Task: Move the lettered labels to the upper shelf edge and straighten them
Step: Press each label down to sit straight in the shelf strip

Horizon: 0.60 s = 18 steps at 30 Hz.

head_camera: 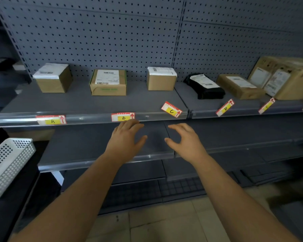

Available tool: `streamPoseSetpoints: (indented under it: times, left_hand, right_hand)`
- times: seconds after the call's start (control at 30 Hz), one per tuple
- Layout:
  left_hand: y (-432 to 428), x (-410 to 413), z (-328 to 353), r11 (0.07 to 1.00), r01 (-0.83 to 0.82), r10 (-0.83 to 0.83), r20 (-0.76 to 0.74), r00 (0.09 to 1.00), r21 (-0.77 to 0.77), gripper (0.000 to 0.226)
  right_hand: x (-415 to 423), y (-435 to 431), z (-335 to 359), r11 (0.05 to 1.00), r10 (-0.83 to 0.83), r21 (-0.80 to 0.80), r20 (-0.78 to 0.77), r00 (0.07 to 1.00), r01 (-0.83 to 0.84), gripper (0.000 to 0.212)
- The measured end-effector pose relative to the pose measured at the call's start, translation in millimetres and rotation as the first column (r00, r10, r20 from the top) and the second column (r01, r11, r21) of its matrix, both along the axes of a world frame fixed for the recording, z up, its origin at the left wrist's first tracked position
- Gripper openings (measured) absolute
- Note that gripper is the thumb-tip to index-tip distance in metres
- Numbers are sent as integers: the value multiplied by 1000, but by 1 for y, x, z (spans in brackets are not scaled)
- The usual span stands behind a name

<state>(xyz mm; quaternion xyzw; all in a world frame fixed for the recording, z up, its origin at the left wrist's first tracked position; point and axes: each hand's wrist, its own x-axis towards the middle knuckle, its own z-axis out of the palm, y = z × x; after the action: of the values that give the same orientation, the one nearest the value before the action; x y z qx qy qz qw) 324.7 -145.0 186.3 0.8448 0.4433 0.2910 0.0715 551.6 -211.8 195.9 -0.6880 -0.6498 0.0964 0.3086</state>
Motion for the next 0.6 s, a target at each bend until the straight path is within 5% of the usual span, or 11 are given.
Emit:
streamPoseSetpoints:
  times: [0.6]
  left_hand:
    - [14, 97, 16, 979, -203, 203, -15, 979, 5, 40]
  right_hand:
    - [102, 55, 10, 976, 216, 32, -12, 976, -216, 39]
